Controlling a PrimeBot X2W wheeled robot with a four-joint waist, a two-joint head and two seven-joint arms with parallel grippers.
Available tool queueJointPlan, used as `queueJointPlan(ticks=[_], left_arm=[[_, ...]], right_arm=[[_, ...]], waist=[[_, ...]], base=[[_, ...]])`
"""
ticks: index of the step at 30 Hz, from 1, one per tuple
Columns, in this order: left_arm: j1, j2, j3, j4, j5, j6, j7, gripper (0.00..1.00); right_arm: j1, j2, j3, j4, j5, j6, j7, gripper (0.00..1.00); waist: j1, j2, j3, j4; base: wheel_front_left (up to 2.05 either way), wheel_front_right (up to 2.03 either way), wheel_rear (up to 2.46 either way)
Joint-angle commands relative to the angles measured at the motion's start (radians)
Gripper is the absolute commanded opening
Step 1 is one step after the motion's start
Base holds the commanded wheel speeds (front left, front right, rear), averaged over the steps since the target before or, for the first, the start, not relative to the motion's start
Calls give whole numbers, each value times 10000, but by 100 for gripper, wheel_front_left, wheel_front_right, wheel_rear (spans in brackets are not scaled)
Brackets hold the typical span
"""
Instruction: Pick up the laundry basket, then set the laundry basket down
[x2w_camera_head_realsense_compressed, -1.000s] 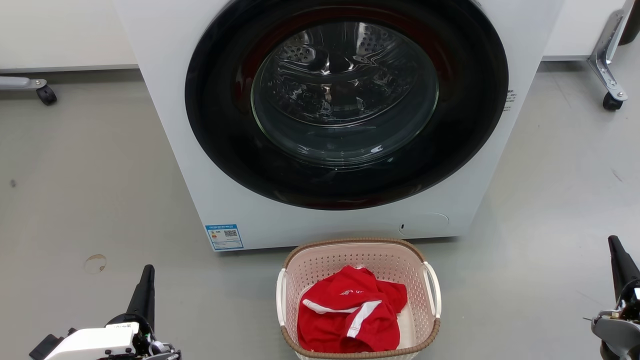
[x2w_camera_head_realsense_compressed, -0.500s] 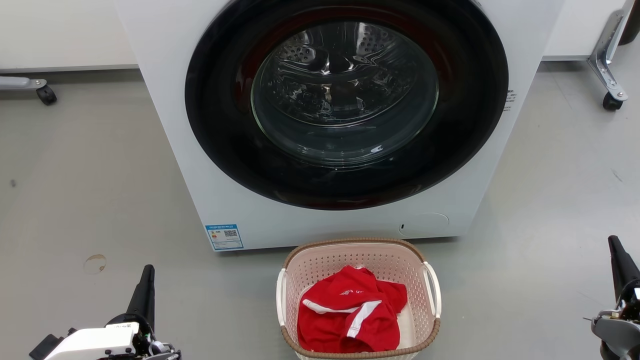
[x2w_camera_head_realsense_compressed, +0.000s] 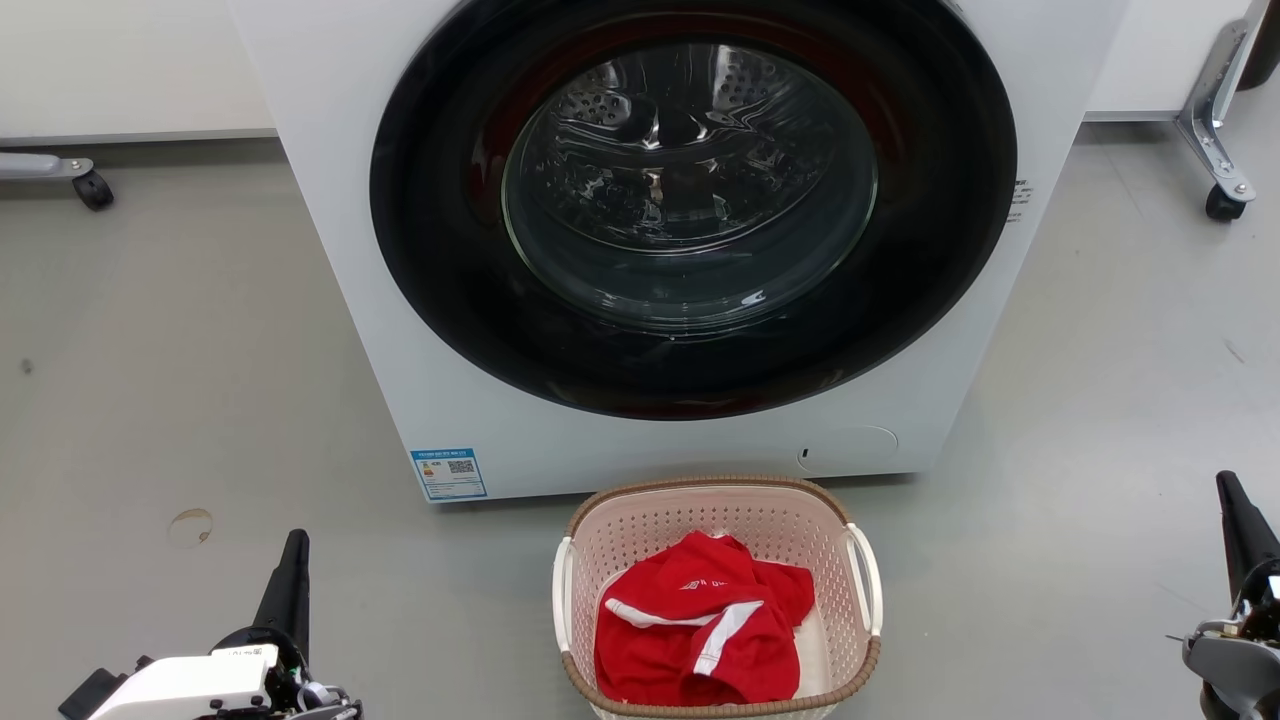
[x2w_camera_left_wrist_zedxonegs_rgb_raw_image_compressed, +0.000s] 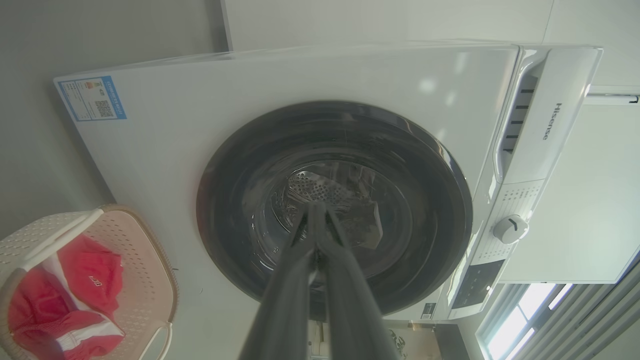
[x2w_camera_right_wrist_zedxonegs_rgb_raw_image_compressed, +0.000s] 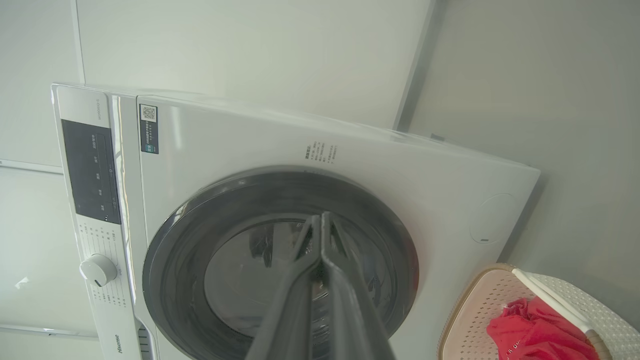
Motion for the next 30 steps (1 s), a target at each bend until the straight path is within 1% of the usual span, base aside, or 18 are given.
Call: queueJointPlan(ticks=[1, 10, 11, 13, 15, 19, 23, 30], left_arm=[[-443, 121, 310, -304, -64, -102, 60, 0], [-443, 121, 310, -304, -64, -102, 60, 0], [10, -6, -5, 40, 1, 6, -5, 100], [91, -59, -24, 199, -2, 17, -19, 100], [81, -56, -90, 183, -15, 15, -77, 100], [62, -50, -234, 162, -31, 11, -198, 100], [52, -44, -346, 162, 54, 7, -316, 100], [-30, -34, -532, 235, 765, 1, -522, 100]], right_arm=[[-481, -296, 175, -309, 62, 50, 75, 0], [-481, -296, 175, -309, 62, 50, 75, 0], [20, 13, 2, 35, -4, 0, -3, 100], [138, 142, 20, 154, -2, -4, -14, 100], [147, 135, 37, 106, -6, -3, -68, 100], [184, 118, 86, 10, -79, -1, -189, 100], [227, 78, 141, -69, -301, 1, -310, 100], [240, -3, 218, -219, -1454, 4, -516, 100]], waist=[[0, 0, 0, 0], [0, 0, 0, 0], [0, 0, 0, 0], [0, 0, 3, -1], [2, 0, 11, -3], [22, 0, -7, -5], [4, 0, 9, -8], [1, 0, 27, -15]], base=[[0, 0, 0], [0, 0, 0], [0, 0, 0], [0, 0, 0], [0, 0, 0], [0, 0, 0], [0, 0, 0], [0, 0, 0]])
